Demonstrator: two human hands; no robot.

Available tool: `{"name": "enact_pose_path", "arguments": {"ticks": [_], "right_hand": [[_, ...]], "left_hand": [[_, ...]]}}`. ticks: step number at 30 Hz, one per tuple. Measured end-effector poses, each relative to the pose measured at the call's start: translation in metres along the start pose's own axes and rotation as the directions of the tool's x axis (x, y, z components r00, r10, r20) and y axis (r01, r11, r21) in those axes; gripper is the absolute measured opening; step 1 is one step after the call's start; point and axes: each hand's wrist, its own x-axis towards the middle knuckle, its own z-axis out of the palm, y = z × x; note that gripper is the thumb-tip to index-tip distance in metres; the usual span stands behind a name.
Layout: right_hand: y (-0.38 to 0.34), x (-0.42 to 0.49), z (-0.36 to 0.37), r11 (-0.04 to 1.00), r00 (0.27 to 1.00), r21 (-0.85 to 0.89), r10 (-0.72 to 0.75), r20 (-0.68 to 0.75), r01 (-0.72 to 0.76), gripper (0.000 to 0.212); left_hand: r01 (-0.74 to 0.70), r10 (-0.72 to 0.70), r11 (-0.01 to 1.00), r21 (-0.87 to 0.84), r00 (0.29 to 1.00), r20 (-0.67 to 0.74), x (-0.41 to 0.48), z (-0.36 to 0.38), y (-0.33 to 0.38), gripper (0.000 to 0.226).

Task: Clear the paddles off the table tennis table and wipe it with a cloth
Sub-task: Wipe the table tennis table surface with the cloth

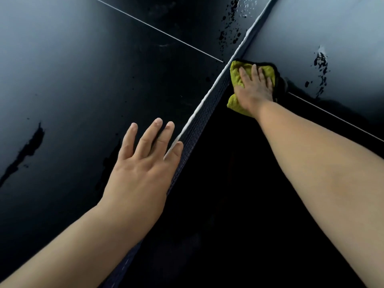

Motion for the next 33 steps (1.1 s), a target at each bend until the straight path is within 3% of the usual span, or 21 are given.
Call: {"name": "enact_pose_path", "arguments": {"ticks": [12,25,33], "right_hand": [[-0.039,-0.170,0.047,0.935,0.947,-0.152,-0.316,0.056,0.321,0.070],[-0.110,-0.400,0.110,0.890,0.905,-0.182,-0.391,0.170,0.419,0.078],[-0.132,-0.501,0.141,0.829,0.832,-0.139,-0.504,0.233,0.541,0.080]], "left_hand": [[-0.007,0.007,1.000,0.020,1.000,-0.005,-0.076,-0.019,-0.004,0.070],[-0.017,0.018,0.999,-0.032,1.000,0.010,-0.207,-0.029,-0.012,0.077],[-0.001,0.001,0.998,-0.059,1.000,0.009,-0.261,-0.035,-0.006,0.071]]}}
